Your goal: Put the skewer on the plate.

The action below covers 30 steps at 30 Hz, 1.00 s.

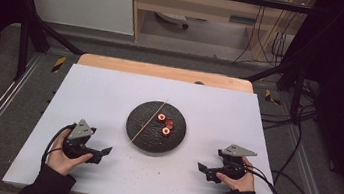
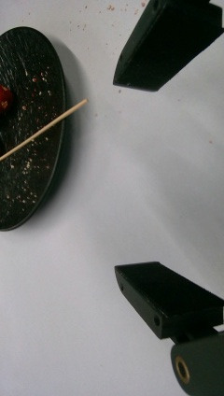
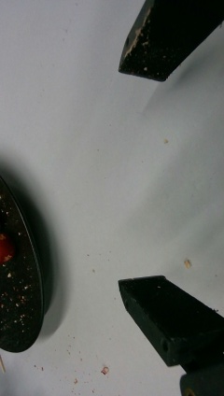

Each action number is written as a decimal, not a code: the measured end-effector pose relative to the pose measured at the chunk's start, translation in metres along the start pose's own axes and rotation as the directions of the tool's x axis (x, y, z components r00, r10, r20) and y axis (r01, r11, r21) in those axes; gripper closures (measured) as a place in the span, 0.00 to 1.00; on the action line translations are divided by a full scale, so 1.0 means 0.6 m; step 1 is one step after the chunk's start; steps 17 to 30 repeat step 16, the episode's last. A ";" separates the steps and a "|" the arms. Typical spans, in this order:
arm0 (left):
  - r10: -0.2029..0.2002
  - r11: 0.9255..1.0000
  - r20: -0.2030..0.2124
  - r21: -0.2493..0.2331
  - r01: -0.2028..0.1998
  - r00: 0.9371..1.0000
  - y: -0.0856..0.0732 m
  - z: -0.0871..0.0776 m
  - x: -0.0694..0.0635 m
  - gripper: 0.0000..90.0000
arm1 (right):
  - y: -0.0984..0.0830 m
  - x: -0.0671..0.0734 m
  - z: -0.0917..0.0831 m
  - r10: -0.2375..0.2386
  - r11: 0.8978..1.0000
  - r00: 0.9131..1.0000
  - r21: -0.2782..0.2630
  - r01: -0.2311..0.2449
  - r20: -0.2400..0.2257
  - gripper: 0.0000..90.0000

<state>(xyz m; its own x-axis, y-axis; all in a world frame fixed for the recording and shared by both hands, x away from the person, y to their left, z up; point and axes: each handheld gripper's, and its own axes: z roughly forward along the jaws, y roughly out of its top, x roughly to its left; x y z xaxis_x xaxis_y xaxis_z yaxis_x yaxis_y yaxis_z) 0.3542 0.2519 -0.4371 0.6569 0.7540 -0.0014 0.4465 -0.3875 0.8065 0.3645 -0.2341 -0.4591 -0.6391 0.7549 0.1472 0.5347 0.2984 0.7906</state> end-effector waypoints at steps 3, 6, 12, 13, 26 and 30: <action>-0.003 1.000 -0.007 0.013 0.003 1.000 -0.014 -0.003 0.007 0.09 | -0.001 0.001 0.000 -0.002 1.000 1.000 0.001 0.002 -0.003 0.01; -0.010 1.000 -0.017 0.011 0.011 1.000 -0.026 -0.005 0.013 0.09 | -0.001 0.003 -0.001 -0.006 1.000 1.000 0.006 0.007 -0.008 0.01; -0.022 0.999 -0.029 0.028 0.022 0.999 -0.042 -0.008 0.021 0.09 | -0.001 0.004 -0.003 -0.011 1.000 1.000 0.006 0.011 -0.012 0.01; -0.023 0.999 -0.028 0.026 0.023 0.999 -0.042 -0.008 0.022 0.09 | -0.001 0.004 -0.003 -0.011 1.000 1.000 0.007 0.011 -0.012 0.01; -0.021 0.999 -0.024 0.027 0.022 0.999 -0.042 -0.008 0.022 0.09 | -0.001 0.004 -0.003 -0.017 1.000 1.000 0.011 0.017 -0.011 0.01; -0.021 0.999 -0.024 0.027 0.022 0.999 -0.042 -0.008 0.022 0.09 | -0.001 0.004 -0.003 -0.017 1.000 1.000 0.011 0.017 -0.011 0.01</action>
